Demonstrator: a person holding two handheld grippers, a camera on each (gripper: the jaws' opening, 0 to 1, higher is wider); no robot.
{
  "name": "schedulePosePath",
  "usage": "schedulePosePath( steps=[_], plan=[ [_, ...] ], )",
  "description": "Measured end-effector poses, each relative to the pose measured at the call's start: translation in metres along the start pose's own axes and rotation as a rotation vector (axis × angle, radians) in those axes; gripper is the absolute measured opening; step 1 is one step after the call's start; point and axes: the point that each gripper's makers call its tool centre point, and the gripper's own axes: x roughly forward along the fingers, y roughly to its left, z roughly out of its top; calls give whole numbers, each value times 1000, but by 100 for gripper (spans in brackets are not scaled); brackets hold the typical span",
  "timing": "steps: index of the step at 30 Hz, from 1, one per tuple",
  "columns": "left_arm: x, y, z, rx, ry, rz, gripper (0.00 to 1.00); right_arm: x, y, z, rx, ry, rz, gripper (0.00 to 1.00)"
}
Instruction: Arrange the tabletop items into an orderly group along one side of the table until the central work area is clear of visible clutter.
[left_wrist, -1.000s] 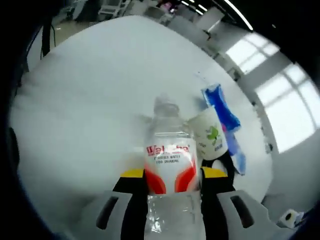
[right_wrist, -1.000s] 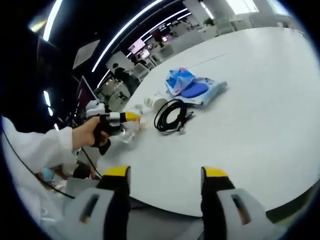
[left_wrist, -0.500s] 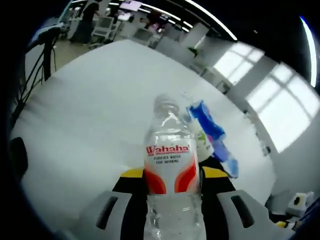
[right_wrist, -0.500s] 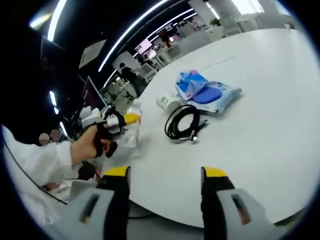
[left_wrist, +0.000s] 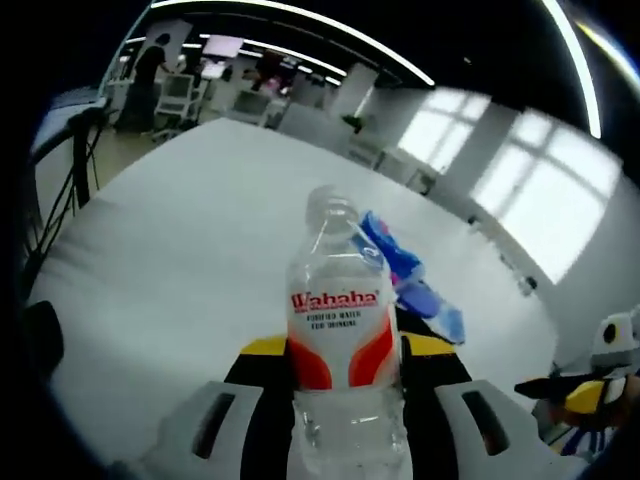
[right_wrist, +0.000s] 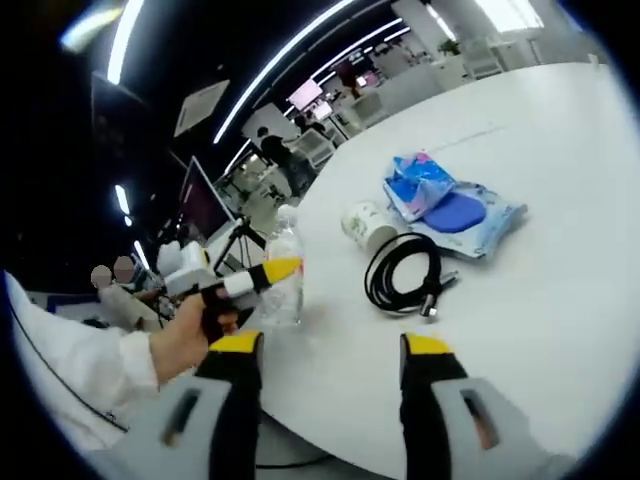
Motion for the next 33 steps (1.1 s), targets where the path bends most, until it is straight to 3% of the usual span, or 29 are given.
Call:
schedulePosePath(
  steps=[6, 16, 25, 33],
  plan=[
    [-8, -4, 1, 70, -55, 1, 37, 16, 17, 26, 4, -26, 41, 53],
    [-21, -9, 3, 133, -86, -7, 37, 39, 45, 58, -36, -52, 94, 53],
    [-31, -21, 5, 180, -109, -17, 37, 57, 70, 74, -16, -75, 147, 55],
    [-34, -29, -1, 211, -101, -16, 37, 65, 77, 70, -80, -39, 138, 56]
  ],
)
